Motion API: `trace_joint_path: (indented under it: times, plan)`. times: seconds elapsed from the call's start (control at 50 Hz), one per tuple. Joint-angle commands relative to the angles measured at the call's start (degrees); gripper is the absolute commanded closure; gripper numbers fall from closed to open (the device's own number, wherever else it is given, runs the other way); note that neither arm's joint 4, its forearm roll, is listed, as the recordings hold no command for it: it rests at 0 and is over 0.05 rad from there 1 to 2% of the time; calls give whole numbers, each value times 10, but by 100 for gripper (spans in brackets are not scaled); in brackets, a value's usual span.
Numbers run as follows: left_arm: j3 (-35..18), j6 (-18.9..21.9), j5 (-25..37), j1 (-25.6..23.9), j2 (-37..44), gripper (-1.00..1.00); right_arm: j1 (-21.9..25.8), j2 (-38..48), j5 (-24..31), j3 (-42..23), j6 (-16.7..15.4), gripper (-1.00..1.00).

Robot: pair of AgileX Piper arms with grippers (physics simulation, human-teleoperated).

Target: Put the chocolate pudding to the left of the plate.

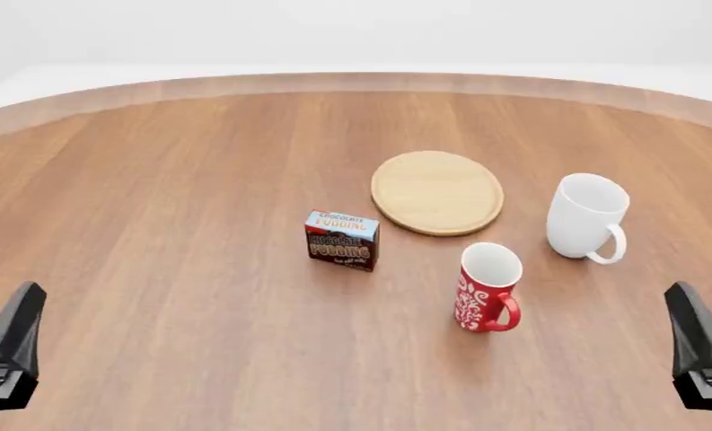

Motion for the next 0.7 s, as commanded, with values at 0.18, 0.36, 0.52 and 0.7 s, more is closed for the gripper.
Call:
trace_joint_path:
  times: [0.18,0.36,0.52,0.7]
  plan:
    - [-1,0,-1,0,3,-100,-21,1,10,-19,10,-100]
    - [-1,0,-1,0,3,-100,12,45,4,-80,12,-100]
    - [-1,0,-1,0,3,-100,78,194,-3,-210,-56,-100]
    - [-1,0,-1,0,3,-100,124,334,35,-350,-127,-100]
